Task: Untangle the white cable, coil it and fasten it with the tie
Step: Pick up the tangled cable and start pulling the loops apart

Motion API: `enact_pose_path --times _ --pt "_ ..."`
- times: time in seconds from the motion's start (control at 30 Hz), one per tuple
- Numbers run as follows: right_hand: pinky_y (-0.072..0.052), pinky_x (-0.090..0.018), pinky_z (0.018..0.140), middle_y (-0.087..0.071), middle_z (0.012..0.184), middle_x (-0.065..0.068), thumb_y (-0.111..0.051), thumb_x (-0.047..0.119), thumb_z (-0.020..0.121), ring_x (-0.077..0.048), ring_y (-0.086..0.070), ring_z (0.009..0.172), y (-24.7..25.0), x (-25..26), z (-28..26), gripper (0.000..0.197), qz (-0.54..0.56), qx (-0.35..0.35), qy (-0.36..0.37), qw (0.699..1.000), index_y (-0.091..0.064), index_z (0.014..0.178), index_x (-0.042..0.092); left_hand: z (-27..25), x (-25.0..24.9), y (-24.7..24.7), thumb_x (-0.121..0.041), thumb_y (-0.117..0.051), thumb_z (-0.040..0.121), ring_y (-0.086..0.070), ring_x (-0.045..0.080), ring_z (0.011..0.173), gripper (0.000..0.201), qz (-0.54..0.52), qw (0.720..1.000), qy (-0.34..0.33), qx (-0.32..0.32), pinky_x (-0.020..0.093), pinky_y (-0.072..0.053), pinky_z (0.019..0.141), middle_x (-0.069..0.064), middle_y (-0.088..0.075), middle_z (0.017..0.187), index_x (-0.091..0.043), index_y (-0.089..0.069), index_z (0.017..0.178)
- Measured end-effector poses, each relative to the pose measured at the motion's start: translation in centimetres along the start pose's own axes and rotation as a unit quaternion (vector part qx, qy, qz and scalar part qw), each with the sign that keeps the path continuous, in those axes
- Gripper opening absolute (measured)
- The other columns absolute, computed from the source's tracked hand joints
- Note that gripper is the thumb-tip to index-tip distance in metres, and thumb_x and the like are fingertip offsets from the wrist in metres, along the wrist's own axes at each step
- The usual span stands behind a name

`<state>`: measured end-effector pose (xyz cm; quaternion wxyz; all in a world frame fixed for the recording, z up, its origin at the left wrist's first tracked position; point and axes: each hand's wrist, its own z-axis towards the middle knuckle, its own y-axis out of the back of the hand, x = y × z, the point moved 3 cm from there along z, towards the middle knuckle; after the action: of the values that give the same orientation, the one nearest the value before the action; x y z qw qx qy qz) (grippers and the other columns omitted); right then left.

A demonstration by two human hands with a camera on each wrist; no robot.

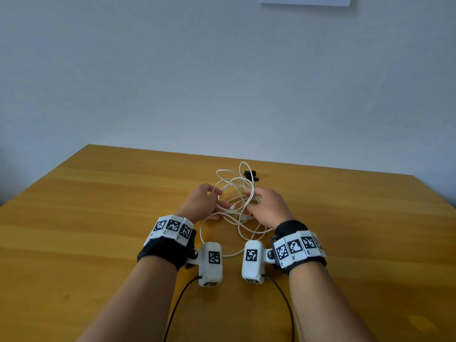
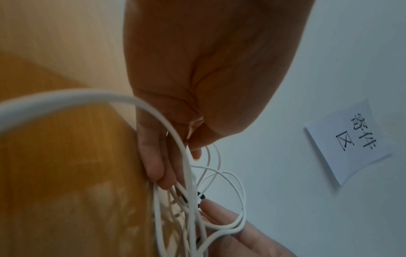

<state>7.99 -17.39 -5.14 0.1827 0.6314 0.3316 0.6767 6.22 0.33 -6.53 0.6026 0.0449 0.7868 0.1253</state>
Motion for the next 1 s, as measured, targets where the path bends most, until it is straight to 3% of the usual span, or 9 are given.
enact_pose_path --times 0.07,0.17,0.3,0.43,0.5,0.63,0.73,0.83,1.0 --pt "-0.051 -0.026 0.092 -0.066 0.138 0.002 -0.068 0.017 0.096 -0.017 -0.063 0.120 -0.2 -0.1 0.1 0.039 -0.007 0.002 0.003 1.000 -0.067 0.135 0.026 0.0 0.1 0.2 -0.011 -0.037 0.109 -0.074 0.019 0.074 0.017 -0.012 1.000 -0.005 0.002 0.029 -0.059 0.058 0.008 -0.080 0.083 -0.012 -0.054 0.108" --pt "-0.056 -0.031 0.095 -0.067 0.133 0.002 -0.069 0.018 0.096 -0.015 -0.067 0.111 -0.4 -0.1 0.5 0.036 -0.020 0.016 0.006 1.000 -0.069 0.131 0.028 -0.1 0.2 0.4 -0.014 -0.037 0.110 -0.074 0.020 0.075 0.017 -0.034 0.999 -0.012 0.010 0.029 -0.059 0.059 0.010 -0.081 0.088 -0.012 -0.054 0.106" --pt "-0.057 -0.028 0.088 -0.068 0.128 0.006 -0.068 0.023 0.098 -0.013 -0.067 0.107 -0.6 0.1 1.2 0.026 -0.066 0.049 0.024 0.996 -0.074 0.122 0.031 -0.1 0.0 0.7 -0.014 -0.036 0.111 -0.073 0.024 0.080 0.018 -0.050 0.998 -0.023 0.024 0.032 -0.059 0.068 0.012 -0.081 0.089 -0.012 -0.053 0.104" --pt "-0.049 -0.018 0.068 -0.066 0.101 0.016 -0.060 0.021 0.102 -0.004 -0.063 0.090 -0.1 0.2 1.5 0.018 -0.079 0.067 0.031 0.994 -0.073 0.103 0.033 0.2 -1.2 1.1 -0.013 -0.035 0.111 -0.071 0.029 0.078 0.019 -0.051 0.997 -0.040 0.041 0.036 -0.060 0.075 0.016 -0.080 0.093 -0.012 -0.050 0.101" --pt "-0.047 -0.019 0.068 -0.067 0.098 0.014 -0.056 0.019 0.103 -0.004 -0.063 0.086 0.1 0.4 2.0 0.019 -0.083 0.061 0.037 0.994 -0.070 0.102 0.032 0.5 -2.0 1.4 -0.013 -0.035 0.111 -0.070 0.030 0.079 0.019 -0.048 0.997 -0.052 0.042 0.037 -0.061 0.076 0.016 -0.080 0.094 -0.012 -0.050 0.100" --pt "-0.052 -0.026 0.079 -0.071 0.103 0.009 -0.057 0.013 0.103 -0.012 -0.067 0.093 1.0 0.9 3.1 0.024 -0.058 -0.021 0.057 0.996 -0.077 0.105 0.026 1.6 -3.4 1.6 -0.013 -0.038 0.111 -0.070 0.024 0.067 0.018 -0.061 0.994 -0.088 0.009 0.030 -0.060 0.064 0.008 -0.080 0.085 -0.012 -0.052 0.099" --pt "-0.056 -0.030 0.080 -0.071 0.093 0.017 -0.065 0.017 0.099 -0.008 -0.067 0.087 2.2 1.2 3.5 0.019 -0.029 -0.103 0.079 0.991 -0.078 0.094 0.031 2.3 -4.1 1.7 -0.014 -0.040 0.111 -0.070 0.023 0.065 0.018 -0.064 0.991 -0.112 -0.020 0.035 -0.062 0.067 0.010 -0.077 0.087 -0.011 -0.055 0.101" --pt "-0.057 -0.032 0.078 -0.073 0.089 0.015 -0.068 0.020 0.096 -0.009 -0.070 0.084 3.1 1.3 3.5 0.017 0.000 -0.136 0.088 0.987 -0.076 0.088 0.033 2.4 -4.4 2.0 -0.012 -0.040 0.110 -0.072 0.025 0.072 0.018 -0.040 0.991 -0.118 -0.039 0.036 -0.063 0.069 0.012 -0.072 0.093 -0.010 -0.057 0.105" --pt "-0.050 -0.018 0.068 -0.076 0.089 0.010 -0.068 0.021 0.095 -0.003 -0.070 0.085 3.3 1.1 3.1 0.014 0.028 -0.131 0.092 0.987 -0.080 0.092 0.026 2.2 -4.2 2.3 -0.008 -0.042 0.108 -0.073 0.027 0.074 0.017 -0.021 0.995 -0.086 -0.048 0.036 -0.064 0.067 0.012 -0.067 0.095 -0.004 -0.058 0.114"
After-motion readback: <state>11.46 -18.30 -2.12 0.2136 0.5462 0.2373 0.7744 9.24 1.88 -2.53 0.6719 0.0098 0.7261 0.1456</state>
